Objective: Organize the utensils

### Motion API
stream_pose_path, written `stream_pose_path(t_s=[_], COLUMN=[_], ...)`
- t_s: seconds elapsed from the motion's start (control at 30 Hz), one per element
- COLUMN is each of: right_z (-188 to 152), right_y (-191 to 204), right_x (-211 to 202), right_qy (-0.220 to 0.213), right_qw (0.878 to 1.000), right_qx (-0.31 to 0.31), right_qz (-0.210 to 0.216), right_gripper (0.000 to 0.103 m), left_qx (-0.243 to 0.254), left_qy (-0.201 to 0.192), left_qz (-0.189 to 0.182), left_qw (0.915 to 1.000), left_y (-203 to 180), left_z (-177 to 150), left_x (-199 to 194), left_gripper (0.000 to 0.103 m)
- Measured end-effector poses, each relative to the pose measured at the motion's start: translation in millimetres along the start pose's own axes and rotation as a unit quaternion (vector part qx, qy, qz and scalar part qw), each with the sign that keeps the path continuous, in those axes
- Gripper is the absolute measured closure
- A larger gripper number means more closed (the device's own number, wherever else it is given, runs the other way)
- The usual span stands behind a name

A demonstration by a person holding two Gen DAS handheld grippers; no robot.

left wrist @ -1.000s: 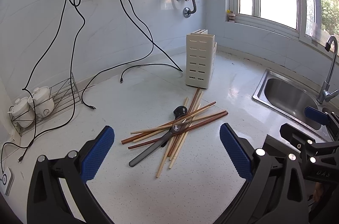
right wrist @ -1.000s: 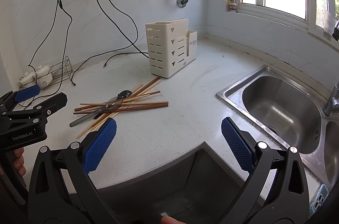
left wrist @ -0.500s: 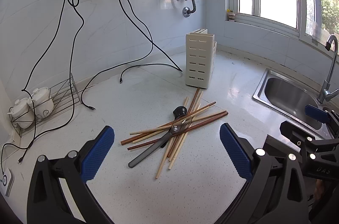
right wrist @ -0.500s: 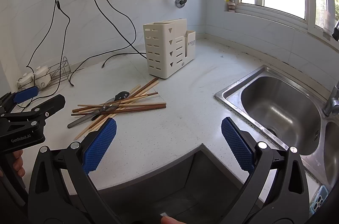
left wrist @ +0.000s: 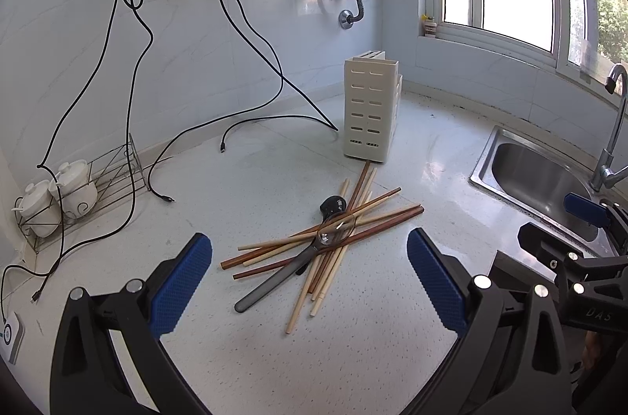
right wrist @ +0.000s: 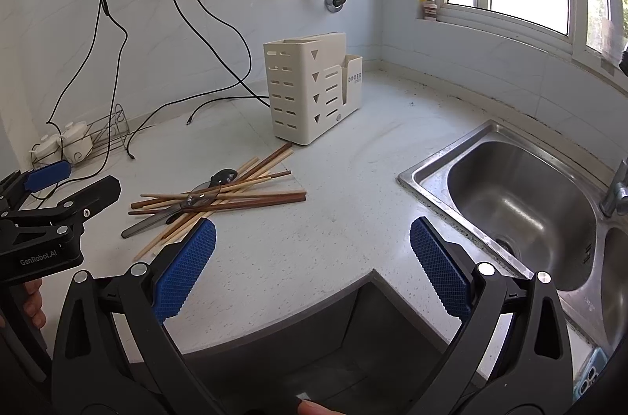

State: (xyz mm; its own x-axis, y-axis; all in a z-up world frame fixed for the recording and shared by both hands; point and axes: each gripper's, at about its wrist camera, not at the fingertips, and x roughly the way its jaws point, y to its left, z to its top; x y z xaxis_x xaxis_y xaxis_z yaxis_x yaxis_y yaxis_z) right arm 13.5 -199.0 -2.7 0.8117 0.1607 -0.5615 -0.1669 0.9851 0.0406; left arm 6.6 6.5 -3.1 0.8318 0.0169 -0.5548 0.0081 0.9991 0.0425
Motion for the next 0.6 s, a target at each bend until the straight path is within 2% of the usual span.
stream_pose_path(t_s=[0.33, 0.47, 0.6], right_z=[1.4, 6.1, 11.9], right_y=[-8.2, -12.8, -17.0], right_x=[7.8, 12.7, 19.5], right_qy=[0.012, 0.024, 0.033], right_qw=[1.000, 0.999, 0.998], right_qx=[0.007, 0.013, 0.014], right_qz=[0.012, 0.031, 0.057], right_gripper=[0.008, 0.008, 0.008], left_qx=[-0.002, -0.008, -0.007], left_qy=[0.008, 0.016, 0.022], left_qz=[-0.001, -0.008, 0.003], left_qw=[1.0000, 0.9998, 0.9997], left_y=[-0.4, 3.1, 6.5], left_z=[-0.8, -2.8, -9.2], left_x=[3.8, 3.2, 2.2], left_gripper=[0.005, 0.005, 0.008])
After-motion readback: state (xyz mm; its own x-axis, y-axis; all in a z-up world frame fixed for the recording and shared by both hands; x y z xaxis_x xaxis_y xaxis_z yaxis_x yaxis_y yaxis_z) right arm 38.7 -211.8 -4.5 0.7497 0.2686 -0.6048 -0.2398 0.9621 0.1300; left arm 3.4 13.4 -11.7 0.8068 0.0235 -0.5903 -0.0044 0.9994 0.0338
